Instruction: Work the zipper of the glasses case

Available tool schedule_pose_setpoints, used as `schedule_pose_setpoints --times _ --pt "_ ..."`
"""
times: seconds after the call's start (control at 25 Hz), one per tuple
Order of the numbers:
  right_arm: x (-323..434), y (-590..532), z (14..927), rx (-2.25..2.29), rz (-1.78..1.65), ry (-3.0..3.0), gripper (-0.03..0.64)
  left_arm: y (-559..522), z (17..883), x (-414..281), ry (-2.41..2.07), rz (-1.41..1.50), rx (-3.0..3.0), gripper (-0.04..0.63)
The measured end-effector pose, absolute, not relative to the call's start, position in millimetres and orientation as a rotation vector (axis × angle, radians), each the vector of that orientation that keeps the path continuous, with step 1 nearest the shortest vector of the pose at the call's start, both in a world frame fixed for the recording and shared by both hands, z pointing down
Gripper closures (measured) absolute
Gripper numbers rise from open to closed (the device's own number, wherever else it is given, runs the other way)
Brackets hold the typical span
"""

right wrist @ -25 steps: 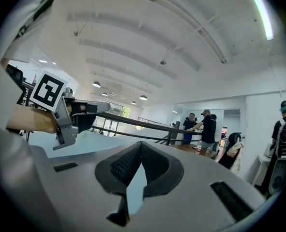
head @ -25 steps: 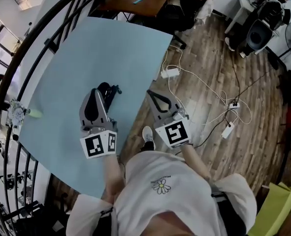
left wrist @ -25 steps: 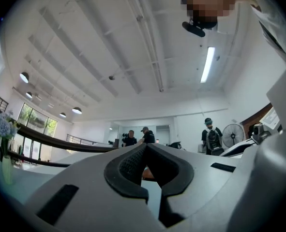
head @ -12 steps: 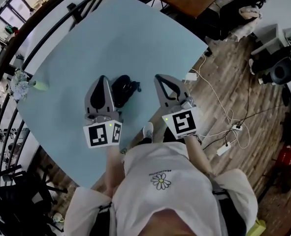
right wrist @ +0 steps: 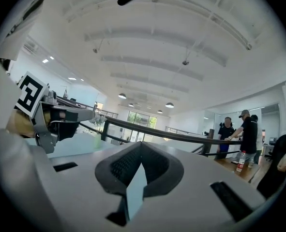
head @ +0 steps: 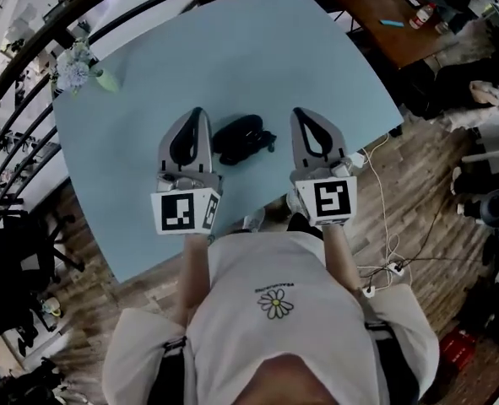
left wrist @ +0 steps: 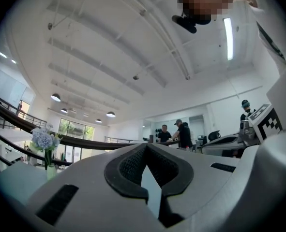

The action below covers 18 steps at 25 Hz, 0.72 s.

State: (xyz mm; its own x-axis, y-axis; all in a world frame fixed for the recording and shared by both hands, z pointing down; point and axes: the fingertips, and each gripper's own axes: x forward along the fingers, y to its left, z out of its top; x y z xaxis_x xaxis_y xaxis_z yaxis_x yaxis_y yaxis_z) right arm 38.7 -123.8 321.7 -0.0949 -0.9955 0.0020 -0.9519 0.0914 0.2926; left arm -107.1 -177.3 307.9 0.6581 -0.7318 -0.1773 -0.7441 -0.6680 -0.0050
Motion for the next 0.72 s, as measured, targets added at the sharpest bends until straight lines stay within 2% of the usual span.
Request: schedule_pose_setpoints --times 0.72 --pt "25 -167 301 1.593 -0.431 -2.618 0.609 -166 286 -109 1.711 0.227 -2.457 0.580"
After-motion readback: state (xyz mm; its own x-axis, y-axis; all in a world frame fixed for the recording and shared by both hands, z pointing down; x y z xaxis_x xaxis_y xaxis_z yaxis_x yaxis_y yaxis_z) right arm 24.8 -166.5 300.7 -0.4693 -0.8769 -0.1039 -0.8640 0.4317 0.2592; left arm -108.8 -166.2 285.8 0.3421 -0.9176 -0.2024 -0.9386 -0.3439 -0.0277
